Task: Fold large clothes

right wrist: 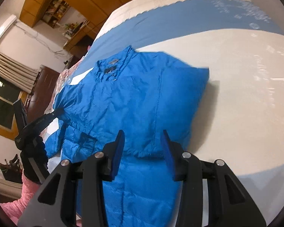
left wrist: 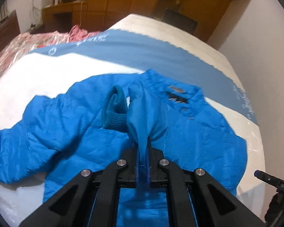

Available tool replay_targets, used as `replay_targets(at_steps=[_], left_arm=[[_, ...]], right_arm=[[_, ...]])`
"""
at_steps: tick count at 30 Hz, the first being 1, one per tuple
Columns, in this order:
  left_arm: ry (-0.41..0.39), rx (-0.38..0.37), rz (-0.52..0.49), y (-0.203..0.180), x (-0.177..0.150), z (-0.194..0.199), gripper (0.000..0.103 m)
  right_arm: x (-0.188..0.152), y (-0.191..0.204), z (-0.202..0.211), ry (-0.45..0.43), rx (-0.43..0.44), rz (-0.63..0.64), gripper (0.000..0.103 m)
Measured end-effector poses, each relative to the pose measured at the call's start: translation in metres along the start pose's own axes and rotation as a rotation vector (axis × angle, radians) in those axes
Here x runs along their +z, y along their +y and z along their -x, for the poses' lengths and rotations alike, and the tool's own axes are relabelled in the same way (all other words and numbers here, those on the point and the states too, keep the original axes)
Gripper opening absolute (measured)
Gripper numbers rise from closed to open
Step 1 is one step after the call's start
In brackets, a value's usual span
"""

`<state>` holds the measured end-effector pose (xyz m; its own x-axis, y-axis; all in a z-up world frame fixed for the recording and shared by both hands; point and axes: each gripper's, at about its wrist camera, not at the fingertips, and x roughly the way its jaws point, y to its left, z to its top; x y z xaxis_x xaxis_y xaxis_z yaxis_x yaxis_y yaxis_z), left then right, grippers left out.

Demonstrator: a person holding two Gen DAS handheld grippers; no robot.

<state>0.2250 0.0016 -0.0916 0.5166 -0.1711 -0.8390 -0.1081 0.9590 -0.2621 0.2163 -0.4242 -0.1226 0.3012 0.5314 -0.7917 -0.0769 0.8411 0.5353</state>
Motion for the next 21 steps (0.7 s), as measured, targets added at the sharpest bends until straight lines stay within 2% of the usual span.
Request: replay_targets(at_steps=[2, 4, 6, 9, 12, 14, 18, 21], left_arm=[[0.027, 0.017, 0.006, 0.008, -0.003, -0.010, 0.005], [0.056, 0.036, 0.016, 0.010, -0.007, -0.028, 0.006], [0.098, 0.061, 0.031, 0.019, -0.014, -0.045, 0.007], [0.137, 0.060, 0.050, 0.033, -0.018, -0.059, 0.014], [0.157, 0.049, 0.067, 0.041, -0.021, -0.058, 0.023], [0.143, 0.058, 0.097, 0.046, -0.017, -0.040, 0.023], [0.017, 0.030, 0.071, 0.032, -0.007, 0.008, 0.021], [0.019, -0.002, 0.006, 0.009, 0.003, 0.002, 0.021]], right_arm=[[0.004, 0.004, -0.016, 0.025, -0.011, 0.000, 0.040], [0.006, 0.003, -0.036, 0.061, -0.084, 0.000, 0.040], [0.007, -0.003, -0.052, 0.095, -0.122, -0.022, 0.039], [0.005, -0.016, -0.070, 0.143, -0.145, -0.060, 0.033], [0.007, -0.018, -0.076, 0.162, -0.157, -0.065, 0.033], [0.009, -0.012, -0.071, 0.162, -0.177, -0.058, 0.032], [0.014, 0.014, -0.048, 0.100, -0.159, 0.000, 0.037], [0.018, 0.027, -0.053, 0.107, -0.167, 0.027, 0.037]])
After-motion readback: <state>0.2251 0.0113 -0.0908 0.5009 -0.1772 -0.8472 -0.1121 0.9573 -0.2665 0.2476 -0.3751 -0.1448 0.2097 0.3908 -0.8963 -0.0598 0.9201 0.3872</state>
